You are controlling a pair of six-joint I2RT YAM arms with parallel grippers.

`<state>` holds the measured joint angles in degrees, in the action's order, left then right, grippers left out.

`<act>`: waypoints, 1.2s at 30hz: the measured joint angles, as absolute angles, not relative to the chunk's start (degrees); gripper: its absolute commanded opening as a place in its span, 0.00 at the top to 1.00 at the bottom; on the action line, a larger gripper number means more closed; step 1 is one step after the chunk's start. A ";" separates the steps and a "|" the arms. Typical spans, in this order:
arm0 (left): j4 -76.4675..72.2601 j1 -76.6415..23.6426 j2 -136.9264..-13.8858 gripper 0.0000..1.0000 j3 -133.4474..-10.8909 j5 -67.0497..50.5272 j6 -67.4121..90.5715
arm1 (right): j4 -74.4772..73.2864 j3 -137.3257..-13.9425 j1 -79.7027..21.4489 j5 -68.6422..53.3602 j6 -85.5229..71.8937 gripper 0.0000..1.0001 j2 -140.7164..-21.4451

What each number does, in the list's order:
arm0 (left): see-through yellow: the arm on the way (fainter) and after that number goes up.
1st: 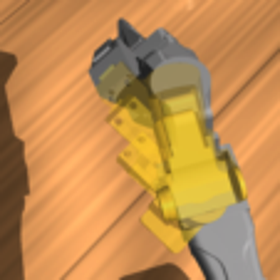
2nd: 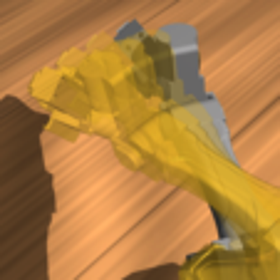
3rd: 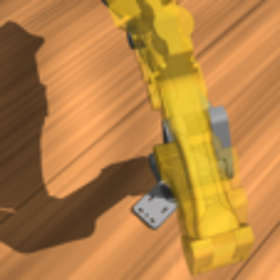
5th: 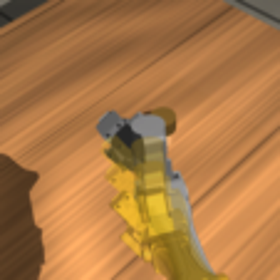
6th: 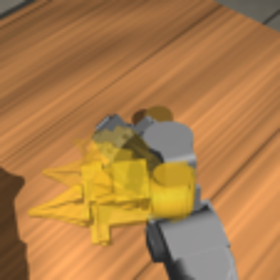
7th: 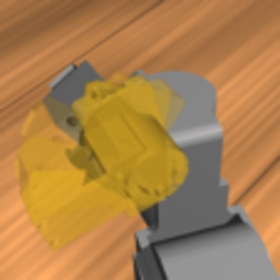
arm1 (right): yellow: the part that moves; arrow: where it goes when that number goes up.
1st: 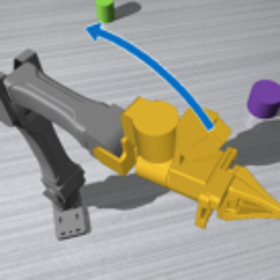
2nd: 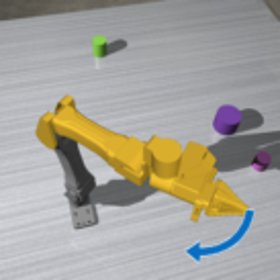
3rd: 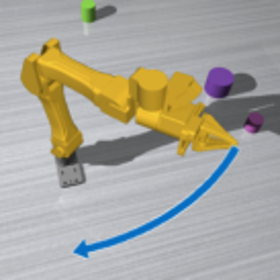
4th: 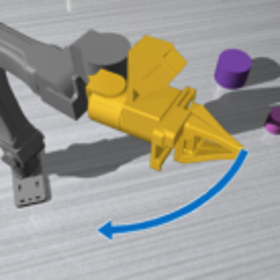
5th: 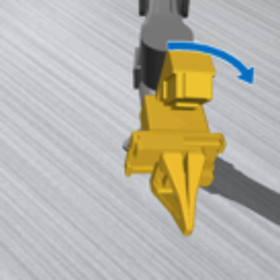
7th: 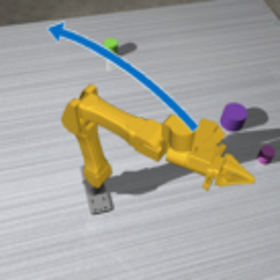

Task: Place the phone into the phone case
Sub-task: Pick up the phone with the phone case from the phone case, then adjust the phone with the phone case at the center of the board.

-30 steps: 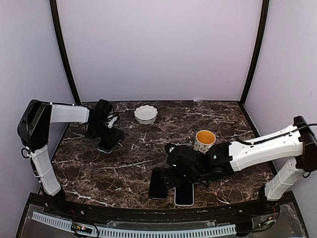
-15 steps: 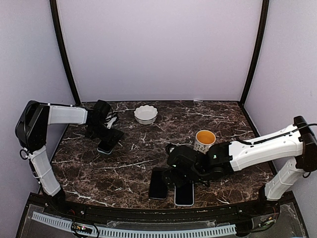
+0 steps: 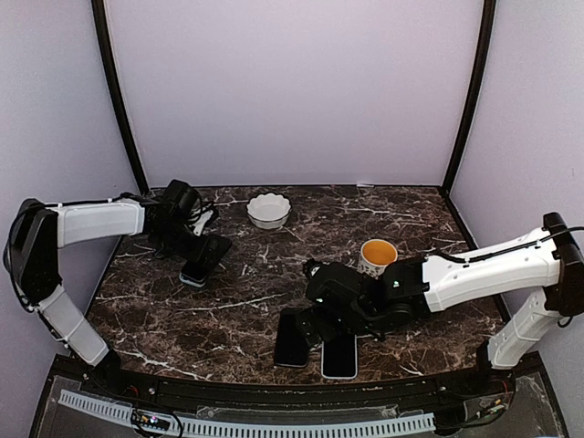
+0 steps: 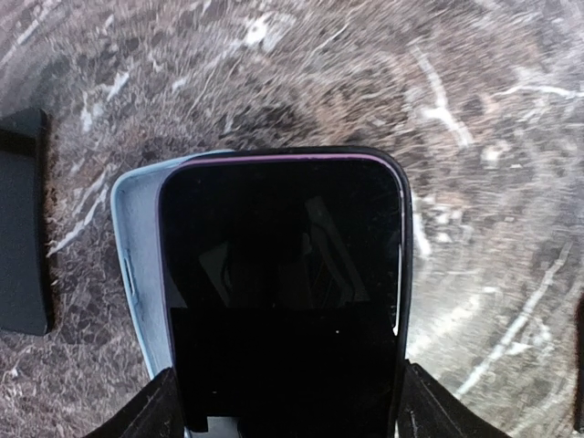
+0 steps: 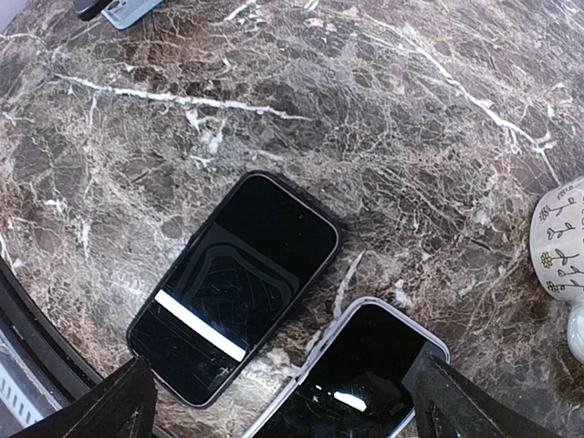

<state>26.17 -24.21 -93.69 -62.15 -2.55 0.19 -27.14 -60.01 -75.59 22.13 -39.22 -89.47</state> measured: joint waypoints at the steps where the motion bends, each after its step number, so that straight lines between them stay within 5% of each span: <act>1: 25.82 -24.56 -91.70 1.00 -61.28 -2.85 0.67 | -27.03 -60.16 -75.57 22.15 -39.20 0.02 -89.47; 18: 6.74 -43.33 -60.86 1.00 -46.81 -7.92 -2.33 | 1.98 -58.37 -66.48 11.18 -34.41 0.04 -73.14; 36: 6.00 -62.11 -65.89 1.00 -46.96 2.90 -30.35 | -14.00 -68.77 -61.87 -4.73 -31.57 0.14 -80.44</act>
<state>6.00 -62.11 -65.89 -46.96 2.90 -30.35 -14.00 -68.77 -61.87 -4.73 -31.57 -80.44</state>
